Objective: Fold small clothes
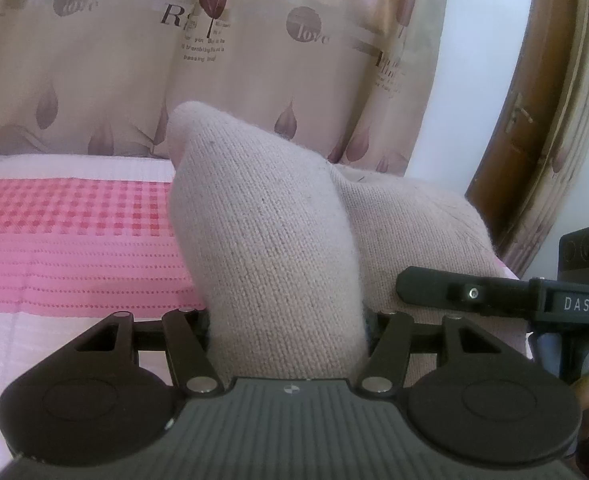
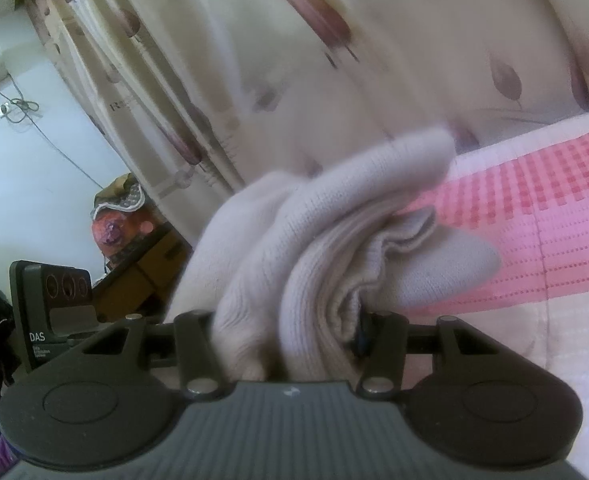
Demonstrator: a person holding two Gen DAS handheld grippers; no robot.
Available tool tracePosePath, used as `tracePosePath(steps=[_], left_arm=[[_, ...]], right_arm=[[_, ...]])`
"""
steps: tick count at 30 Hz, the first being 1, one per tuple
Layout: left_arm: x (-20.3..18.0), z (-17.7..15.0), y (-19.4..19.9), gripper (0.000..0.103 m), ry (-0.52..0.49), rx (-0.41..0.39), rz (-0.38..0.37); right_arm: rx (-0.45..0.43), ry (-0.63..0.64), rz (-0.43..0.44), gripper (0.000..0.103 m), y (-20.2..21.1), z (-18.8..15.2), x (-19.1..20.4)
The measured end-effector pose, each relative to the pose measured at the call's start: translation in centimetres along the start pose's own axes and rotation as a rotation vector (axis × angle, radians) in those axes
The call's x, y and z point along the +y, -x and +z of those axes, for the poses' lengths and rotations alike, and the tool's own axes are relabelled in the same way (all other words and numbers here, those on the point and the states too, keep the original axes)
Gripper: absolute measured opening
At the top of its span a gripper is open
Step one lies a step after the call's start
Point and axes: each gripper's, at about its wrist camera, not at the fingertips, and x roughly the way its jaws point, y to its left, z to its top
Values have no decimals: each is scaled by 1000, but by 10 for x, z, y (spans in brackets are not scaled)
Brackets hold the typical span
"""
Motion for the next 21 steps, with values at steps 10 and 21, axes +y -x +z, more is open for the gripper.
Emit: tracePosePath(steps=[10, 21], left_arm=[[3, 1, -3, 59, -4, -5, -3], [7, 1, -24, 59, 1, 22, -4]], right_arm=[[-15, -5, 3, 52, -1, 1, -1], [-12, -36, -8, 52, -4, -3, -15]])
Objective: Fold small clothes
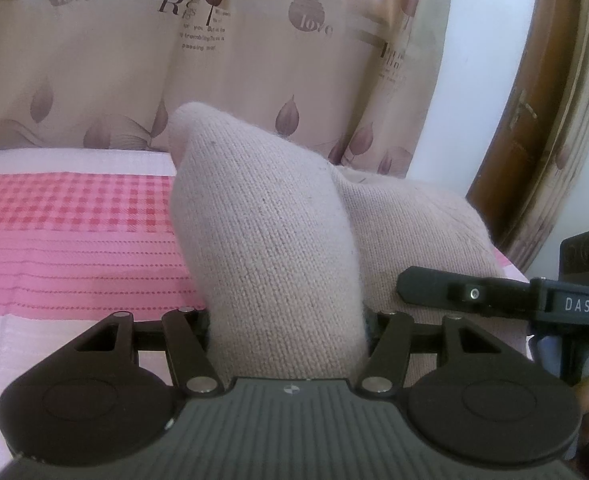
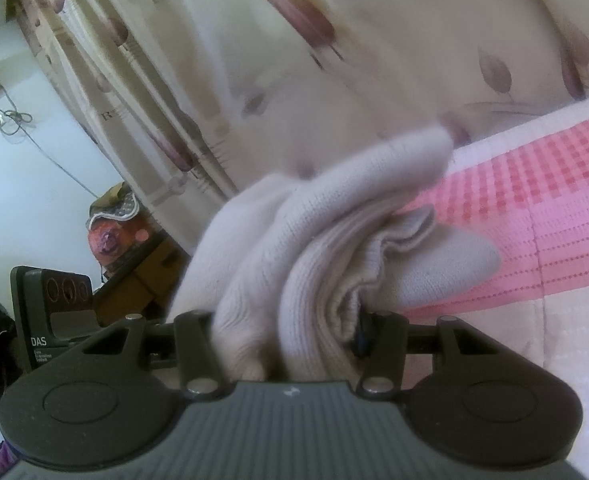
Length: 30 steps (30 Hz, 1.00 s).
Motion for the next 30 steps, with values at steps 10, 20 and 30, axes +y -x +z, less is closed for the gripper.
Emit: tracePosePath(steps=[10, 20, 30], left_arm=[[6, 7, -19, 59, -1, 16, 2], [17, 10, -40, 59, 3, 39, 5], [33, 12, -53, 60, 20, 56, 8]], right_arm=[[-1, -29, -12, 52, -7, 2, -14], [12, -47, -20, 52, -17, 2, -26], [36, -43, -30, 52, -30, 5, -33]])
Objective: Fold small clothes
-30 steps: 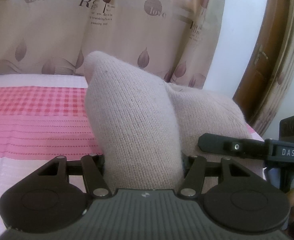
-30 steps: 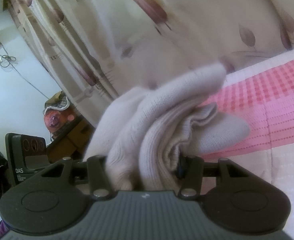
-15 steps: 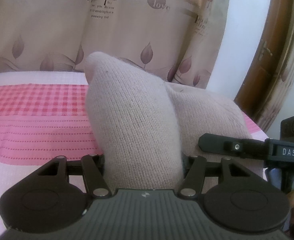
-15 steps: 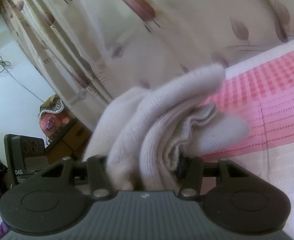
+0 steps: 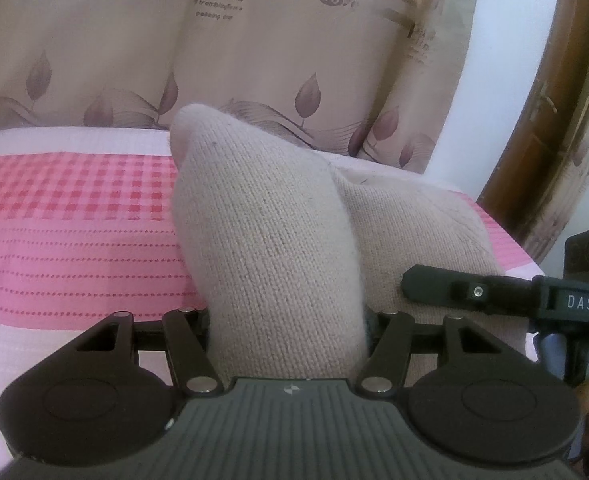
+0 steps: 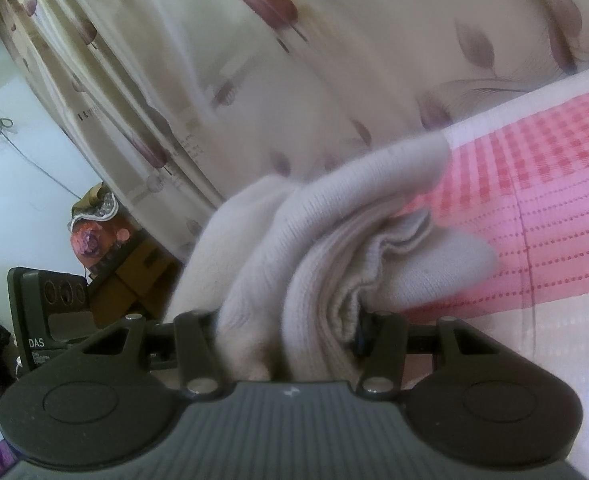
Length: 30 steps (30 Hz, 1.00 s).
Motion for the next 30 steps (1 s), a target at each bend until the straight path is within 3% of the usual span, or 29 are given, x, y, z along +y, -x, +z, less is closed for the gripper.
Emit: tracePosePath(steps=[18, 25, 28, 30], left_arm=[[30, -13, -24, 66, 43, 62, 11], [36, -19, -27, 84, 51, 47, 30], [34, -23, -25, 98, 24, 18, 82], [31, -25, -24, 101, 7, 2, 106]], right_arm=[[33, -12, -42, 52, -14, -4, -23], [47, 19, -110, 52, -13, -8, -29], [61, 63, -159, 52, -14, -12, -26], [71, 110, -194, 52, -14, -17, -23]])
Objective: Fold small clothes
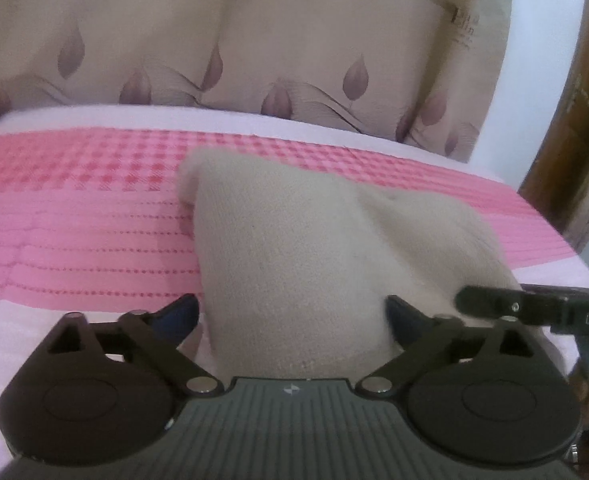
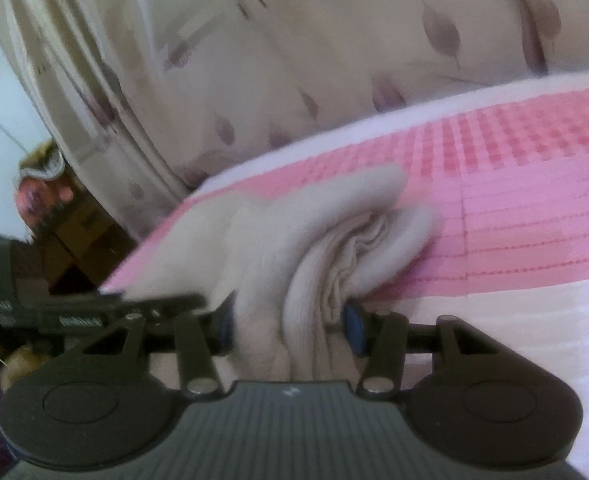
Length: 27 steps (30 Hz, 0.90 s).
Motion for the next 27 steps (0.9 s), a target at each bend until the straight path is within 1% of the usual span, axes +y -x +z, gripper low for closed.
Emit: tracePosePath(steps=[4, 6, 9, 15, 16, 17, 18, 20, 22, 23, 25, 27], left_arm=[[-1, -3, 0, 103, 8, -11, 17], [1, -4, -1, 103, 28, -11, 14], [4, -6, -1, 103, 53, -15, 10], [2, -11, 0, 103, 41, -47, 28], [1, -12, 1, 103, 36, -54, 33], [0, -13, 2, 103, 28, -64, 40], [-2, -13, 4, 103, 17, -75, 51], [-8, -15, 10, 103, -21, -107, 84], [-15, -17, 20, 103, -56, -138, 122], [-17, -18, 26, 103, -68, -157, 141], [-24, -20, 41, 103, -88, -195, 171], [-31, -20, 55, 103, -110, -232, 204]], right_arm=[[-2, 56, -54, 52, -2, -7, 5], [-8, 77, -71, 53, -2, -9, 8], [-18, 143, -118, 56, -3, -13, 17], [-48, 213, -178, 62, -3, -20, 29], [-54, 227, -190, 64, -3, -21, 32], [-60, 236, -205, 71, -4, -22, 33], [-64, 237, -221, 74, -4, -23, 34], [-65, 222, -236, 86, -4, -21, 33], [-81, 209, -239, 88, 1, -20, 32], [-105, 204, -250, 88, 7, -21, 36], [-178, 187, -250, 89, 25, -27, 44], [-245, 187, -238, 95, 46, -32, 54]])
